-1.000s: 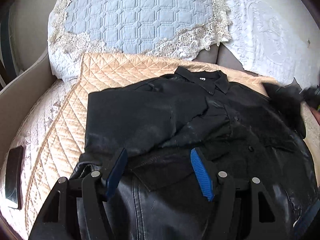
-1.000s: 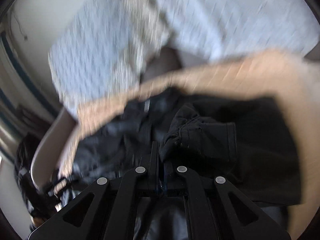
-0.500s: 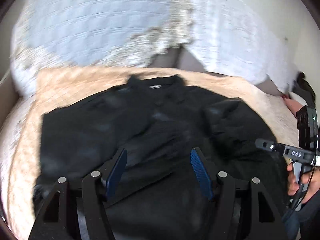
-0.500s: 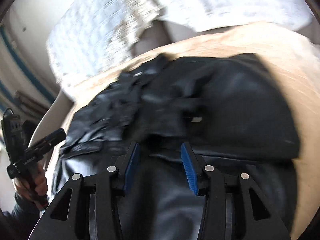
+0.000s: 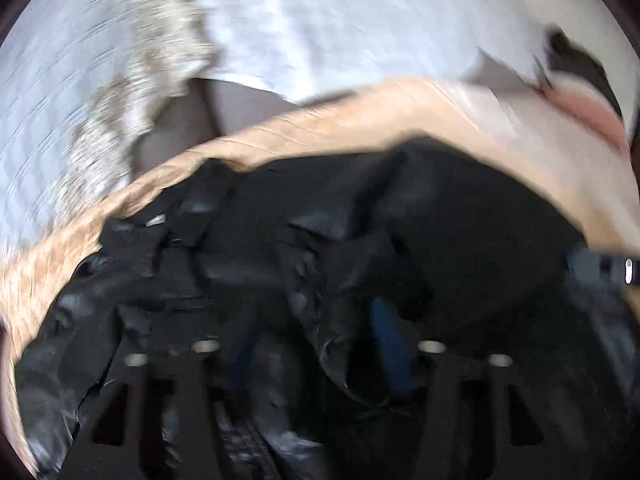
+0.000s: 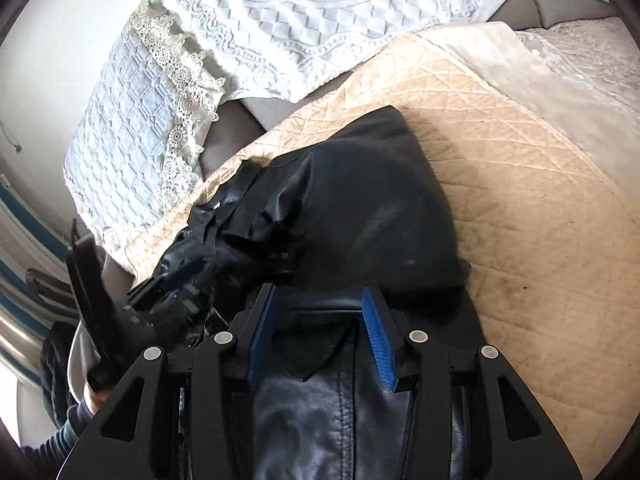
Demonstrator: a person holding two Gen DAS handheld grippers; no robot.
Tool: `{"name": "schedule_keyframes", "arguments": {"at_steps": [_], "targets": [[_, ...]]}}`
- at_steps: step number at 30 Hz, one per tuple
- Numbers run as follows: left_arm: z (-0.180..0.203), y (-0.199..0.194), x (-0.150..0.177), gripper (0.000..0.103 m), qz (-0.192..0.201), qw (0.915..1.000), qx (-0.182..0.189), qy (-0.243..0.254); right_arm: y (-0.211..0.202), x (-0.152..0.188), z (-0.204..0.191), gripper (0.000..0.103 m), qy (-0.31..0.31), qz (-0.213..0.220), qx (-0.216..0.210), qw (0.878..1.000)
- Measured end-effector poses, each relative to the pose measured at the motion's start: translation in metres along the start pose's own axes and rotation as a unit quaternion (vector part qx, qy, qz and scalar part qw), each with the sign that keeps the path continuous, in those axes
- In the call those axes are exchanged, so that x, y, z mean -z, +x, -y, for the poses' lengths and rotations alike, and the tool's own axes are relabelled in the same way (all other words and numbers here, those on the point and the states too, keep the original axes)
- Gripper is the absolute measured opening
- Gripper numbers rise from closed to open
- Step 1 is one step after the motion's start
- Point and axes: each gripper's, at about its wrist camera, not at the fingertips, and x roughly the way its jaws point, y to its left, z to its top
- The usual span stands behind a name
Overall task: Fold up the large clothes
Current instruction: 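Fold the held sleeve across the jacket body with the right tool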
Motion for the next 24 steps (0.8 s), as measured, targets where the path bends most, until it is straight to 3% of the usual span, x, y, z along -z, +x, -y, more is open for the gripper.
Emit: {"name": "schedule_keyframes", "arguments": {"at_steps": [1, 5, 7, 9, 11, 13, 16, 18, 20, 21, 22, 23, 24], "targets": [[-0.018, -0.008, 0.000, 0.039, 0.008, 0.9989, -0.009, -0.045, -0.003, 0.000, 0.002, 0.045, -0.001, 0.004, 0.001, 1.000], [-0.086, -0.034, 0.021, 0.039, 0.018, 0.9779, -0.025, -0.207, -0.004, 0.004, 0.009, 0.045, 0.011, 0.013, -0.003, 1.000], [-0.104, -0.037, 0.032, 0.042, -0.001, 0.9712, -0.007, -0.238, -0.003, 0.004, 0.010, 0.045, 0.015, 0.015, -0.006, 1.000], [-0.110, -0.036, 0.034, 0.054, -0.015, 0.9711, 0.005, -0.238, -0.002, 0.005, 0.011, 0.045, 0.018, 0.015, -0.007, 1.000], [-0.102, -0.036, 0.028, 0.074, -0.014, 0.9753, 0.026, -0.219, -0.003, 0.006, 0.012, 0.045, 0.021, 0.017, -0.009, 1.000], [-0.078, -0.033, 0.016, 0.080, -0.009, 0.9854, 0.047, -0.163, -0.002, 0.008, 0.015, 0.045, 0.024, 0.018, -0.011, 0.999], [-0.027, -0.022, 0.004, 0.082, -0.005, 0.9981, 0.056, -0.025, 0.000, 0.011, 0.023, 0.045, 0.037, 0.016, -0.006, 0.999], [0.003, -0.012, 0.001, 0.082, -0.013, 0.9974, 0.053, 0.048, 0.001, 0.012, 0.028, 0.045, 0.046, 0.016, -0.009, 0.999], [0.027, 0.005, 0.000, 0.082, -0.017, 0.9936, 0.025, 0.109, 0.002, 0.012, 0.031, 0.045, 0.051, 0.018, -0.012, 0.998], [0.035, 0.013, 0.000, 0.080, -0.016, 0.9914, 0.012, 0.129, 0.002, 0.012, 0.032, 0.045, 0.052, 0.019, -0.013, 0.998], [0.040, 0.019, 0.000, 0.059, -0.018, 0.9896, 0.000, 0.143, 0.001, 0.012, 0.032, 0.045, 0.052, 0.020, -0.014, 0.998], [0.042, 0.023, -0.002, 0.014, -0.024, 0.9894, -0.009, 0.143, 0.001, 0.012, 0.032, 0.045, 0.052, 0.021, -0.016, 0.998], [0.036, 0.025, -0.004, 0.012, -0.029, 0.9920, -0.012, 0.122, 0.001, 0.013, 0.032, 0.045, 0.051, 0.021, -0.017, 0.998]]}}
